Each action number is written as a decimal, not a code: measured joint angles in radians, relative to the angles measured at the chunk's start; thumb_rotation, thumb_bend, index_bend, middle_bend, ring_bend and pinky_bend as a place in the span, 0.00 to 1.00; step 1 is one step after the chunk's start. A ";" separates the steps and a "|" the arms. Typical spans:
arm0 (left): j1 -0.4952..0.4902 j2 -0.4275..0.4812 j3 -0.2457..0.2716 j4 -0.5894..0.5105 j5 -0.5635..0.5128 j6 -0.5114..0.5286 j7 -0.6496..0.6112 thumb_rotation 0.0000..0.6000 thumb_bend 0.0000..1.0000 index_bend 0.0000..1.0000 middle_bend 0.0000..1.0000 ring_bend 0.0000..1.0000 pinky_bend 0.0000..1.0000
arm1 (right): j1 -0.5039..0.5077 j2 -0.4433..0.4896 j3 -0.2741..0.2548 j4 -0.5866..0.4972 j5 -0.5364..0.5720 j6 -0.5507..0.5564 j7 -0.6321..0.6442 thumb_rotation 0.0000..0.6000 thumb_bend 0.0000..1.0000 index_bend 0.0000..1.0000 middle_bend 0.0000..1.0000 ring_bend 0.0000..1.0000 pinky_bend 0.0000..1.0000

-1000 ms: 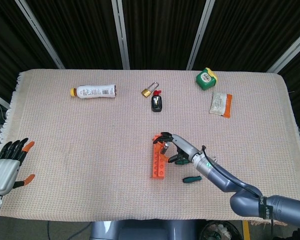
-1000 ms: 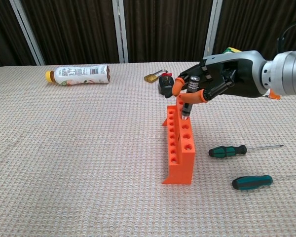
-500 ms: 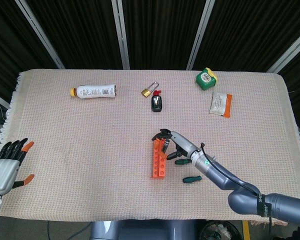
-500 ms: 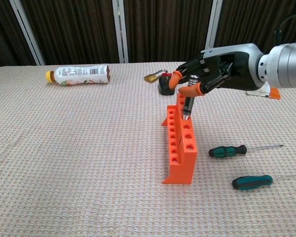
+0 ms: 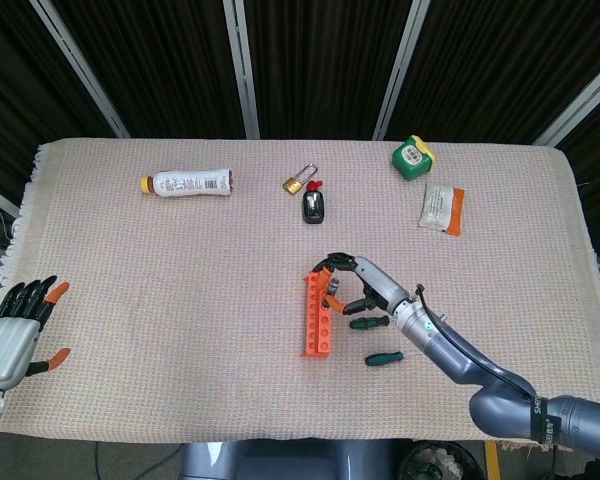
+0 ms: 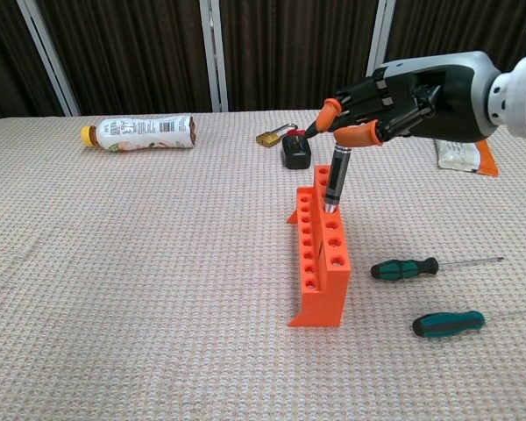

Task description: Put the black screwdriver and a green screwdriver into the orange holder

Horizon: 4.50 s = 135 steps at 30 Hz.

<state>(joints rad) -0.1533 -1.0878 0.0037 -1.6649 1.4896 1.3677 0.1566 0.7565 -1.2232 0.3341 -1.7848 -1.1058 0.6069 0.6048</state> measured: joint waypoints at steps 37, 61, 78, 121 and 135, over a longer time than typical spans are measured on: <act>-0.007 -0.009 0.000 0.009 -0.004 -0.011 -0.002 1.00 0.19 0.09 0.00 0.00 0.00 | -0.048 0.025 0.017 -0.103 -0.082 -0.012 0.166 1.00 0.40 0.50 0.28 0.14 0.20; -0.007 -0.012 0.003 0.020 -0.012 -0.022 -0.011 1.00 0.19 0.09 0.00 0.00 0.00 | 0.007 -0.002 0.044 -0.105 0.006 -0.002 0.118 1.00 0.40 0.49 0.27 0.10 0.19; -0.005 -0.001 -0.004 0.012 -0.006 0.000 0.000 1.00 0.19 0.09 0.00 0.00 0.00 | -0.102 0.120 -0.017 0.055 -0.118 0.163 -0.023 1.00 0.24 0.25 0.15 0.00 0.05; 0.000 0.030 -0.001 -0.041 0.007 0.009 0.038 1.00 0.19 0.10 0.00 0.00 0.00 | -0.199 -0.173 -0.221 0.261 -0.173 0.306 -0.656 1.00 0.20 0.42 0.12 0.00 0.00; -0.005 0.016 -0.001 -0.003 0.001 -0.007 0.001 1.00 0.19 0.10 0.00 0.00 0.00 | -0.145 -0.262 -0.205 0.265 -0.037 0.256 -0.792 1.00 0.20 0.43 0.12 0.00 0.00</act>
<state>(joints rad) -0.1581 -1.0719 0.0028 -1.6677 1.4903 1.3607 0.1579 0.6115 -1.4857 0.1293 -1.5202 -1.1424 0.8632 -0.1870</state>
